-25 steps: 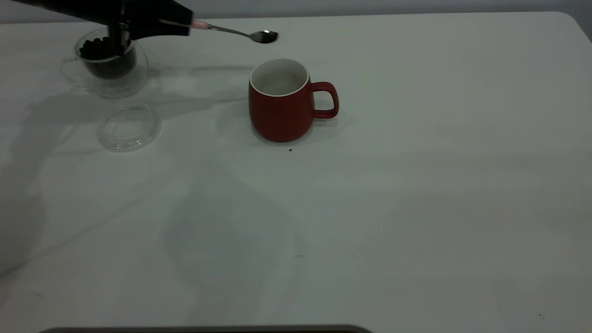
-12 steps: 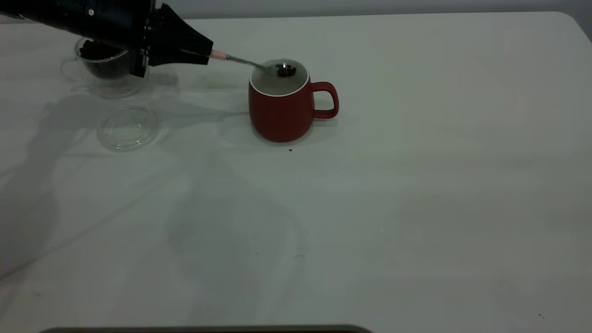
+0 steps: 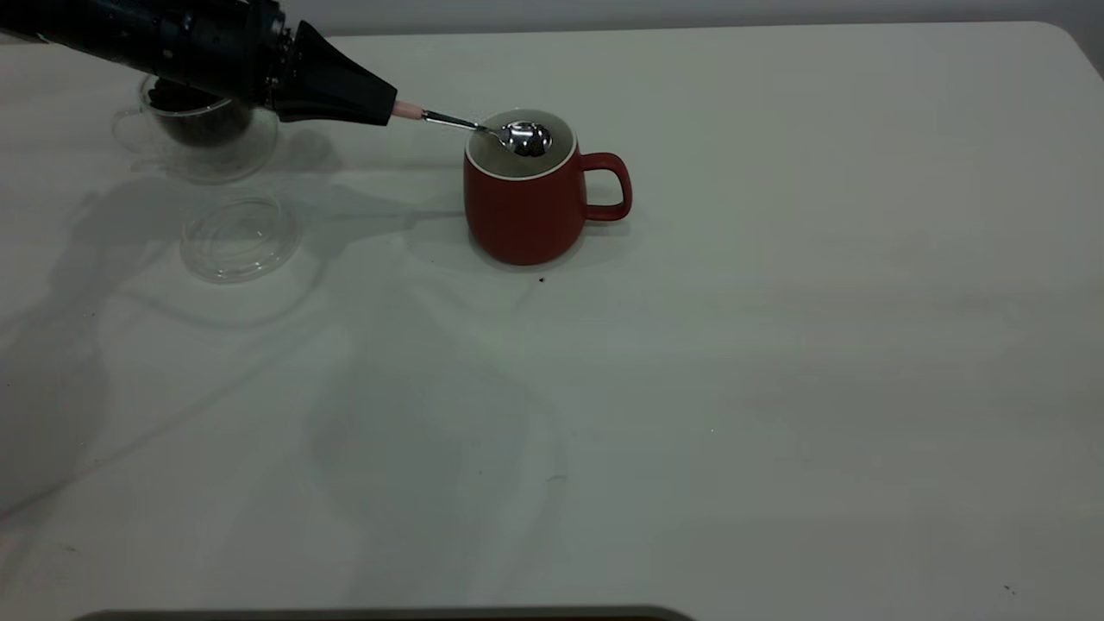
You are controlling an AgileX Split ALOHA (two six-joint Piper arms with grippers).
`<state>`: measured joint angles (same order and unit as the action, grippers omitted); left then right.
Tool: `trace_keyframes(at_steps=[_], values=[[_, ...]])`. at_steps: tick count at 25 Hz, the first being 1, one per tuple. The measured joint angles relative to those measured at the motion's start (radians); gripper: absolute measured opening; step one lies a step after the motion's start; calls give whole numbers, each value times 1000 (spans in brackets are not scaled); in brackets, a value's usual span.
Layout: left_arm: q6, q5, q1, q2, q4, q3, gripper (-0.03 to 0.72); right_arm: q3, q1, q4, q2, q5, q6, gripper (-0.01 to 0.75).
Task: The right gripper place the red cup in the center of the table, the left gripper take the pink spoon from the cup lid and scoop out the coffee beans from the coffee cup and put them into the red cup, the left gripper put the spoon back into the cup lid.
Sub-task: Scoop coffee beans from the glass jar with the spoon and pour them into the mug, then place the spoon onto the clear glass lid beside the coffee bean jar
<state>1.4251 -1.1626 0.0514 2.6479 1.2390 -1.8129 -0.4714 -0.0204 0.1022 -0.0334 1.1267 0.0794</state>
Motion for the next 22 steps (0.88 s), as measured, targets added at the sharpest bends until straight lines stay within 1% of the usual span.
trace_keyframes(at_steps=[5,11,13,19,22], values=[[63,0,0,0,0,0,121,0,0,0,0,0,0,508],[35,3,0,-39,-3,0,121,0,0,0,0,0,0,508],[-39,3,0,-73,-3,0,121,0,0,0,0,0,0,508],[-415,0,0,-202,-8,0,121,0,0,0,0,0,0,508],[-531,-5,1,-283,-15,0,121,0,0,0,0,0,0,508]])
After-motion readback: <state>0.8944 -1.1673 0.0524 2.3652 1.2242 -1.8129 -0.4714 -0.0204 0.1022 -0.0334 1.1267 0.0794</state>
